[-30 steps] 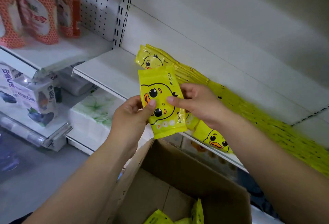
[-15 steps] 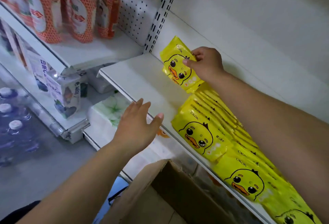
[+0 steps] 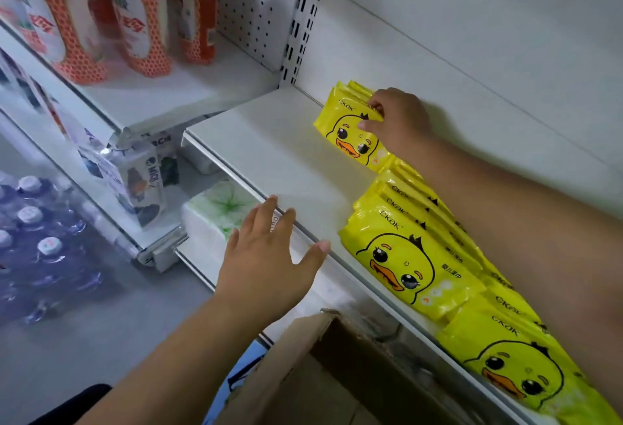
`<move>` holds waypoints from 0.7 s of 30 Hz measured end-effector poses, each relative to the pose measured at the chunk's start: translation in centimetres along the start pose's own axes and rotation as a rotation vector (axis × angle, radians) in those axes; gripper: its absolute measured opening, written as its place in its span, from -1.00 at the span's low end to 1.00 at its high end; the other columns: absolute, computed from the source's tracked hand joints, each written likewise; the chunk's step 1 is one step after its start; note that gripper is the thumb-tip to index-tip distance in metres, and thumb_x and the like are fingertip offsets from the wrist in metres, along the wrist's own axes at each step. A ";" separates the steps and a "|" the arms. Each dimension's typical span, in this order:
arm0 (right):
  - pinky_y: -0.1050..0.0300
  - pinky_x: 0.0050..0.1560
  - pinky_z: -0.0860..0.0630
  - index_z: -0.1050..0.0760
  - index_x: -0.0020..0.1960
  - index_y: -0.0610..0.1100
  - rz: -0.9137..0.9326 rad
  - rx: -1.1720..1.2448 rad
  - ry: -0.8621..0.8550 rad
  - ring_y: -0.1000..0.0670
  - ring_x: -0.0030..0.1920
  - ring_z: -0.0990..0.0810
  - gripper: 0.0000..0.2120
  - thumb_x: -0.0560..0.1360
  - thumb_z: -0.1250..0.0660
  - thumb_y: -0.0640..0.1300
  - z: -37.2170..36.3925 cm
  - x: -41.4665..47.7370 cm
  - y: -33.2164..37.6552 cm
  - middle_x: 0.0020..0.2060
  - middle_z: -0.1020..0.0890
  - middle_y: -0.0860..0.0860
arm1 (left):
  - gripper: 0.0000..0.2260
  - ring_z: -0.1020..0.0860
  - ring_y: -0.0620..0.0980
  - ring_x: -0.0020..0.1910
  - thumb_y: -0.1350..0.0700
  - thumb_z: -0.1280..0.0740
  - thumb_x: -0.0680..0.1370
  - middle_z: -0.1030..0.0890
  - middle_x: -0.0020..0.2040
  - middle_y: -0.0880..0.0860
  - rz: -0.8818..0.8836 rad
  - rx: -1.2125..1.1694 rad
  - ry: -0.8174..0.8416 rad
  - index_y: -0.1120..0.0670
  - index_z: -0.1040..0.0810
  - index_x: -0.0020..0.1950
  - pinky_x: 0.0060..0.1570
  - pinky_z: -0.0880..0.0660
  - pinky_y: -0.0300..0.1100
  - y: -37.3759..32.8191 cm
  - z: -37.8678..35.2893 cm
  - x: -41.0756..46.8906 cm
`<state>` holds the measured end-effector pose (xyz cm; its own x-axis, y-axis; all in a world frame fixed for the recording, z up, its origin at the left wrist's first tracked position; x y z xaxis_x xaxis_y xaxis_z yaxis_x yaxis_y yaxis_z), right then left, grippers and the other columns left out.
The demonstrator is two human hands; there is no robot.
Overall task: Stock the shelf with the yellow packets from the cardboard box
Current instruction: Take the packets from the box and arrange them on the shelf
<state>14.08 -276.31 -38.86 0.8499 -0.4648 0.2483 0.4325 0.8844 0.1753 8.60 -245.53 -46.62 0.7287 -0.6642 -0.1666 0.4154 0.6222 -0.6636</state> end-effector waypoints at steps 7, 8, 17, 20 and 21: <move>-0.06 0.21 -0.46 -0.52 0.26 -0.13 -0.024 -0.026 -0.009 -0.14 0.24 -0.50 -0.54 0.47 -0.47 0.08 0.0 -1.4 0.7 0.19 -0.56 -0.10 | -0.29 0.12 0.00 0.66 -0.43 -0.04 0.57 0.12 0.69 -0.10 0.006 -0.001 -0.004 -0.12 -0.15 0.65 0.62 0.05 0.11 0.4 -0.2 -0.1; -0.03 0.22 -0.44 -0.51 0.28 -0.14 -0.024 -0.024 -0.025 -0.14 0.26 -0.47 -0.55 0.50 -0.44 0.08 0.3 -2.2 1.0 0.21 -0.56 -0.10 | -0.29 0.14 -0.01 0.66 -0.44 -0.03 0.56 0.13 0.69 -0.09 0.004 -0.007 -0.003 -0.13 -0.16 0.65 0.62 0.09 0.11 0.3 -0.4 -0.2; 0.20 0.19 -0.36 -0.53 0.29 -0.16 0.192 0.163 -0.214 -0.07 0.24 -0.48 -0.68 0.55 -0.37 -0.15 6.3 -17.8 5.8 0.20 -0.59 -0.04 | -0.33 0.01 0.00 0.66 -0.41 -0.14 0.57 -0.07 0.68 -0.05 -0.061 -0.143 -0.061 -0.08 -0.32 0.58 0.62 0.01 0.08 -1.2 -0.9 -2.8; 0.23 0.21 -0.36 -0.51 0.32 -0.16 0.172 0.219 -0.246 -0.03 0.24 -0.46 -0.67 0.56 -0.37 -0.18 7.0 -24.4 6.5 0.21 -0.58 -0.03 | -0.43 -0.06 0.02 0.64 -0.35 -0.19 0.59 -0.13 0.67 -0.03 -0.050 -0.176 -0.037 -0.06 -0.41 0.50 0.60 -0.05 0.01 -1.5 -1.7 -4.4; 0.26 0.21 -0.36 -0.52 0.30 -0.16 0.163 0.244 -0.262 -0.02 0.23 -0.47 -0.68 0.56 -0.38 -0.20 6.8 -26.2 6.6 0.19 -0.59 -0.03 | -0.43 -0.08 0.02 0.64 -0.34 -0.19 0.60 -0.14 0.67 -0.02 -0.041 -0.177 -0.018 -0.06 -0.40 0.51 0.58 -0.07 0.00 -1.4 -2.0 -4.7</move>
<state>-7.40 -258.61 -37.79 0.7821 -0.3416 0.5213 0.1869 0.9265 0.3266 3.46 -244.09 -46.42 0.7238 -0.6787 -0.1246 0.3439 0.5113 -0.7876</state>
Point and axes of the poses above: each hand's wrist, its own x-axis towards the middle knuckle, its own z-axis out of the back of the hand, y = z × x, the point moved 2 cm from there along x, towards the middle knuckle
